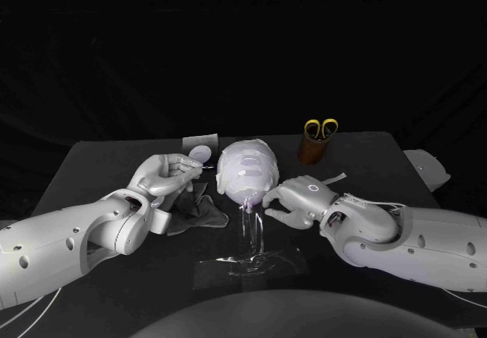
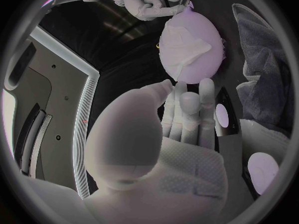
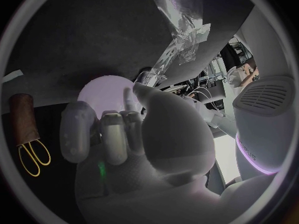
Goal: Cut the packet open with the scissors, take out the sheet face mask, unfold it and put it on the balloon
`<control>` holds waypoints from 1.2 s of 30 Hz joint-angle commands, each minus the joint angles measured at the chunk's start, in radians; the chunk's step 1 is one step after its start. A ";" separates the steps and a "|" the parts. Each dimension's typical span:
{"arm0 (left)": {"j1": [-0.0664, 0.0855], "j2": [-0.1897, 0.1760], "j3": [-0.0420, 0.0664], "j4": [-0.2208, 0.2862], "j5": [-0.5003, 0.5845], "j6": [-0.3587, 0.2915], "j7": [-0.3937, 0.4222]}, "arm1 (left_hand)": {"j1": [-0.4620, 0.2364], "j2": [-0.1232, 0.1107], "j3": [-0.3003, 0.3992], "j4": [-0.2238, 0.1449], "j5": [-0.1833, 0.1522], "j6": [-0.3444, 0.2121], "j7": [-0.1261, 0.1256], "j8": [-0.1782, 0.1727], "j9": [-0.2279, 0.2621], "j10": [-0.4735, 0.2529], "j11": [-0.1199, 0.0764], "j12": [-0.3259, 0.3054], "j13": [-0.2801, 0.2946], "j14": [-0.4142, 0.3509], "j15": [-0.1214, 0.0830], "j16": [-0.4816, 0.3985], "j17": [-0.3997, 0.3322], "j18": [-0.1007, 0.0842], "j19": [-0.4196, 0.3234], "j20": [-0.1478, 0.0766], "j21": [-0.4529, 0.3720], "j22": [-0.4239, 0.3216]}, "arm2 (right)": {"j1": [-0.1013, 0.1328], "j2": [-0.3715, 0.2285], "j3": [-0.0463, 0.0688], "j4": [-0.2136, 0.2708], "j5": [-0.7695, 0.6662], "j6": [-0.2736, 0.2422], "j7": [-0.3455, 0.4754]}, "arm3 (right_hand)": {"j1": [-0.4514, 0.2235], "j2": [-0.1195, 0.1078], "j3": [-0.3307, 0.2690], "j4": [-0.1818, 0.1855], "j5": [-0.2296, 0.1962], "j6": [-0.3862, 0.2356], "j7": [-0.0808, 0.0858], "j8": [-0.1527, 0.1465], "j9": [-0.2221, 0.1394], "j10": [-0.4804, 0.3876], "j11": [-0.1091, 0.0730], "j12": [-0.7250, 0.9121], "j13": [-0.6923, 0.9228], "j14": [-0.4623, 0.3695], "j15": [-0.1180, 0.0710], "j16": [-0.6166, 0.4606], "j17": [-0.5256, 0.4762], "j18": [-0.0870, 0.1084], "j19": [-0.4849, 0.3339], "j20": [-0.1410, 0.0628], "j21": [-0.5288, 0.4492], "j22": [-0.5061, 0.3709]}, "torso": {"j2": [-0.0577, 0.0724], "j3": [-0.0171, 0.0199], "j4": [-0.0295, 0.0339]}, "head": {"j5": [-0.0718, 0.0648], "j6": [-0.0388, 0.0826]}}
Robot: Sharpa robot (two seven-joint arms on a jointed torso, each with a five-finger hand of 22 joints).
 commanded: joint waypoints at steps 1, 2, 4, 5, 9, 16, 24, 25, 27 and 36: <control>0.001 0.001 0.001 0.003 0.003 0.015 0.009 | 0.003 0.007 0.002 -0.001 -0.002 -0.002 0.005 -0.006 -0.001 -0.004 0.003 -0.004 -0.001 -0.008 -0.002 -0.003 0.001 0.020 -0.006 0.004 -0.004 -0.001 | -0.002 -0.015 0.000 0.013 -0.025 -0.036 0.010 | 0.019 0.002 0.001 -0.012 -0.003 0.030 0.001 0.014 0.000 0.104 0.004 0.003 0.263 0.103 0.003 0.004 0.263 0.005 0.007 -0.002 0.011 0.178 | 0.000 -0.0002 -0.0003 | -0.002 0.000; 0.001 0.001 0.001 0.002 0.003 0.016 0.009 | 0.003 0.007 0.002 -0.001 -0.002 -0.002 0.005 -0.006 -0.001 -0.004 0.003 -0.004 -0.001 -0.008 -0.002 -0.003 0.001 0.020 -0.006 0.004 -0.004 -0.001 | -0.002 -0.023 0.000 0.017 -0.022 -0.062 0.016 | 0.026 0.001 0.002 -0.018 -0.003 0.044 0.000 0.020 0.000 0.104 0.004 0.003 0.263 0.103 0.002 0.004 0.263 0.005 0.008 -0.001 0.013 0.179 | 0.000 -0.0001 -0.0005 | -0.002 0.000; 0.001 0.001 0.001 0.002 0.003 0.017 0.008 | 0.004 0.009 0.002 -0.001 -0.002 -0.001 0.005 -0.005 -0.001 -0.003 0.003 -0.004 -0.001 -0.008 -0.002 -0.003 0.001 0.021 -0.006 0.005 -0.005 -0.001 | -0.002 -0.039 0.000 0.024 -0.010 -0.107 0.024 | 0.039 -0.002 0.004 -0.031 -0.002 0.070 -0.005 0.032 0.000 0.104 0.000 0.003 0.263 0.103 0.001 0.004 0.263 0.004 0.010 -0.002 0.014 0.180 | 0.000 0.0002 -0.0011 | -0.003 0.000; 0.001 0.001 0.001 0.002 0.003 0.018 0.009 | 0.004 0.009 0.002 -0.001 -0.002 -0.001 0.005 -0.005 -0.001 -0.003 0.003 -0.004 -0.001 -0.008 -0.002 -0.003 0.001 0.021 -0.006 0.005 -0.005 -0.001 | -0.002 -0.047 0.000 0.027 -0.002 -0.122 0.025 | 0.040 -0.004 0.004 -0.034 -0.002 0.082 -0.009 0.039 0.000 0.104 -0.003 0.003 0.263 0.103 -0.001 0.004 0.263 0.004 0.011 -0.002 0.015 0.180 | 0.000 0.0001 -0.0010 | -0.004 0.000; 0.001 0.002 0.001 0.001 -0.009 0.022 0.012 | 0.003 0.008 0.001 -0.001 -0.002 -0.001 0.005 -0.005 -0.001 -0.004 0.003 -0.004 -0.002 -0.010 -0.002 -0.005 -0.003 0.021 -0.006 0.005 -0.005 -0.002 | -0.002 -0.071 0.000 0.030 0.036 -0.145 0.021 | 0.033 -0.012 -0.002 -0.031 -0.003 0.097 -0.016 0.050 0.000 0.104 -0.009 0.003 0.263 0.103 -0.007 0.004 0.263 0.004 0.014 -0.005 0.018 0.182 | 0.000 0.0003 -0.0008 | -0.008 0.000; 0.001 0.009 0.001 0.002 -0.128 0.034 0.033 | -0.002 -0.008 -0.012 -0.003 -0.002 -0.008 0.007 -0.008 -0.002 -0.013 0.007 -0.010 -0.007 -0.043 0.001 -0.032 -0.051 0.020 -0.014 0.007 -0.013 -0.005 | -0.002 -0.097 0.000 0.035 0.150 -0.217 0.022 | 0.021 -0.023 -0.010 -0.023 -0.002 0.096 -0.019 0.053 -0.004 0.104 -0.012 0.003 0.263 0.103 -0.011 0.004 0.263 0.006 0.009 -0.009 0.008 0.179 | 0.000 0.0006 -0.0015 | -0.017 0.000; 0.000 0.024 0.000 0.009 -0.374 0.019 0.049 | -0.005 -0.029 -0.034 -0.009 -0.002 -0.014 0.007 -0.008 -0.002 -0.012 0.010 -0.016 -0.017 -0.060 0.006 -0.042 -0.055 0.020 -0.027 0.013 -0.029 -0.012 | -0.010 -0.076 0.000 0.023 0.352 -0.326 0.014 | -0.006 -0.052 -0.031 -0.004 -0.003 0.080 -0.011 0.052 -0.013 0.098 -0.006 -0.010 0.256 0.103 -0.008 0.004 0.263 0.018 -0.021 -0.008 -0.052 0.157 | 0.001 -0.0001 0.0016 | -0.026 0.000; 0.000 0.026 0.000 0.009 -0.390 0.017 0.050 | -0.005 -0.029 -0.034 -0.009 -0.002 -0.014 0.007 -0.008 -0.002 -0.012 0.010 -0.016 -0.017 -0.060 0.006 -0.042 -0.055 0.020 -0.027 0.013 -0.029 -0.012 | -0.012 -0.072 0.000 0.022 0.370 -0.334 0.012 | -0.006 -0.052 -0.031 -0.004 -0.003 0.080 -0.011 0.052 -0.013 0.098 -0.006 -0.010 0.256 0.103 -0.008 0.004 0.263 0.018 -0.021 -0.008 -0.052 0.157 | 0.001 -0.0004 0.0015 | -0.027 0.000; 0.000 0.029 0.000 0.012 -0.436 0.010 0.052 | -0.006 -0.033 -0.043 -0.011 -0.002 -0.011 0.003 -0.006 -0.001 -0.002 0.006 -0.003 -0.012 -0.032 0.003 -0.013 -0.011 0.021 -0.023 0.014 -0.028 -0.012 | -0.019 -0.056 -0.001 0.015 0.440 -0.365 0.006 | -0.017 -0.065 -0.044 0.005 -0.002 0.070 -0.005 0.050 -0.018 0.080 -0.002 -0.048 0.237 0.103 -0.003 0.004 0.263 0.028 -0.048 -0.005 -0.102 0.139 | 0.001 -0.0006 0.0009 | -0.028 0.000; -0.001 0.036 0.000 0.021 -0.482 -0.008 0.061 | 0.000 -0.033 -0.060 -0.016 -0.002 -0.005 -0.006 0.001 -0.001 0.003 -0.003 0.050 0.017 0.017 -0.004 0.050 0.075 0.021 -0.011 0.010 -0.016 -0.004 | -0.033 -0.012 -0.001 0.004 0.596 -0.450 0.015 | -0.009 -0.093 -0.074 0.013 0.011 0.056 0.000 0.068 -0.031 0.013 0.004 -0.177 0.169 0.095 0.002 -0.007 0.244 0.058 -0.127 0.002 -0.262 0.078 | 0.001 -0.0001 0.0009 | -0.035 0.000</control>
